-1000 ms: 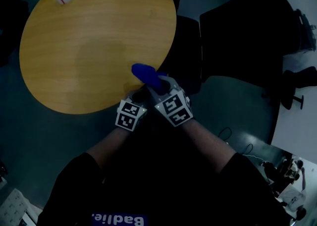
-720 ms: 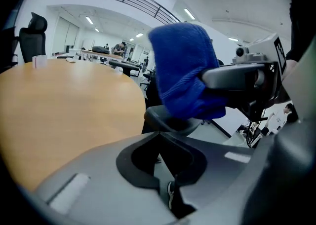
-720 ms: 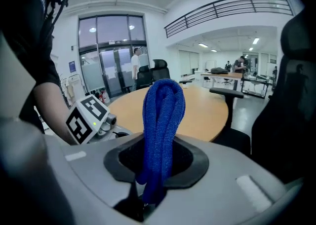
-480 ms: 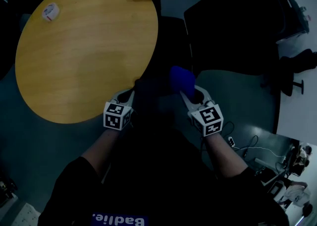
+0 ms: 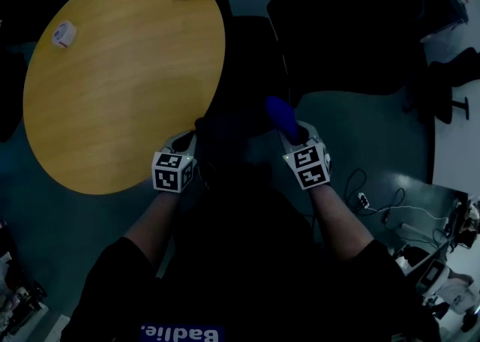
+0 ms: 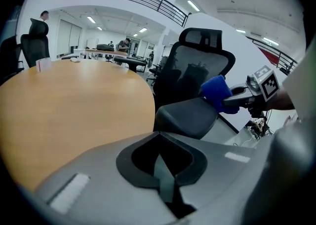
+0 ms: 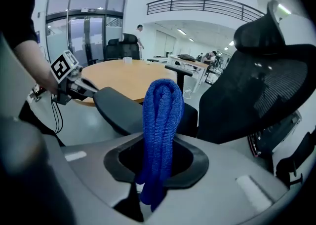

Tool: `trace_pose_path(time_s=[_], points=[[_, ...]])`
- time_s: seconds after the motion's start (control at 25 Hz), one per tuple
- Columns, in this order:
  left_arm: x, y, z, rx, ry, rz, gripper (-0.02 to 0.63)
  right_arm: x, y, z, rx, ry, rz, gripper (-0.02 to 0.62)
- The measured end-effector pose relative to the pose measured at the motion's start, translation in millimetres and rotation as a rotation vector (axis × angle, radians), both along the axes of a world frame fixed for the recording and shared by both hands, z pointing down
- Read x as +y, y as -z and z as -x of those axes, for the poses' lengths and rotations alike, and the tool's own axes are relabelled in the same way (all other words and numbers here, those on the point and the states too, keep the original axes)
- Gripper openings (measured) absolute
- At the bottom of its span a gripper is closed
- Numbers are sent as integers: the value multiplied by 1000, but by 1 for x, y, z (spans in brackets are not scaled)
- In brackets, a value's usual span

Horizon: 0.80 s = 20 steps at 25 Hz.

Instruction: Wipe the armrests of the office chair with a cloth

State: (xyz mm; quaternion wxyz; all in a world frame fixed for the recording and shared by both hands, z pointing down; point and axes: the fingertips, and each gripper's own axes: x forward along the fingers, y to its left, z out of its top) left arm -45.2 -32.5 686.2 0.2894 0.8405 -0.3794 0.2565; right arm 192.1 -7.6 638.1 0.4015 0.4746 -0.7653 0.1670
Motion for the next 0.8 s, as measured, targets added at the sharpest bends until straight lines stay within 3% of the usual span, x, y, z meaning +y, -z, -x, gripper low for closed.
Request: trace_pose_path(time_s=[0.28,0.6,0.8], points=[[1,2,2,23,14,14,11,7,5,37,62,97,19,98],[5,6,1,51,-12,-6,11,16,10,123,20,254,63,98],[12,3,1,55,-38,-14,11,14,11,163,-28,279,115,98]])
